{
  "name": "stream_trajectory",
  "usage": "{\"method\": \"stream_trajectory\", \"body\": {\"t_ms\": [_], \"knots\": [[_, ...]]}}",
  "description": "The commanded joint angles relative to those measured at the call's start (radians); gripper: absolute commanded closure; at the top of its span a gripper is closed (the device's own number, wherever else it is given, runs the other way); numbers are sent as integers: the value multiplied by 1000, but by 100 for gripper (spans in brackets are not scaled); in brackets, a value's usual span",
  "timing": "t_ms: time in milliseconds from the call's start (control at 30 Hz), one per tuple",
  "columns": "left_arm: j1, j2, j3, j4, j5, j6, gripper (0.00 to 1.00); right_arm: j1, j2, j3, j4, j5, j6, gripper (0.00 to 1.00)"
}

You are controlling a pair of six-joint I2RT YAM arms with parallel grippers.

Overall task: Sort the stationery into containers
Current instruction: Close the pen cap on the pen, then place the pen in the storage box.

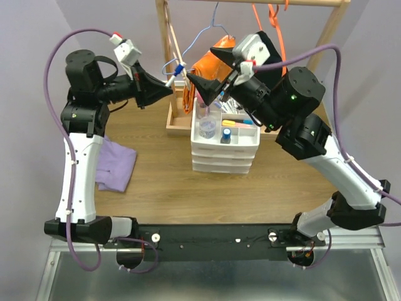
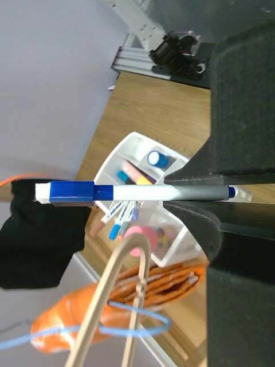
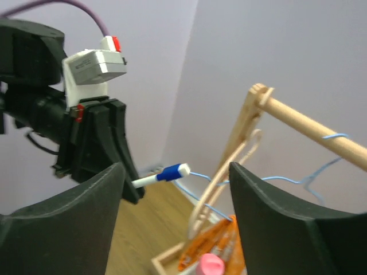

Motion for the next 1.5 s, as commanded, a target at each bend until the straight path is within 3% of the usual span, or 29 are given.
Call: {"method": "stream_trajectory", "body": {"t_ms": [0,200,267,467,1467], "knots": [[74,-1,9,216,0,-193,100,-114,55,115,-68,-307,385,25],[91,-24,-20,327,-65,-271,100,-281,119,74,99,-549,808,35],[91,-23,-25,350,-65,-297,100,-286,127,24,219,-612,828,41],[91,-29,-45,397,-46,-355,100,-287,192,2,268,-720,812,46],[91,-43,-71,443,-17,-403,100,-292,327,80,330,-556,845,40]]}}
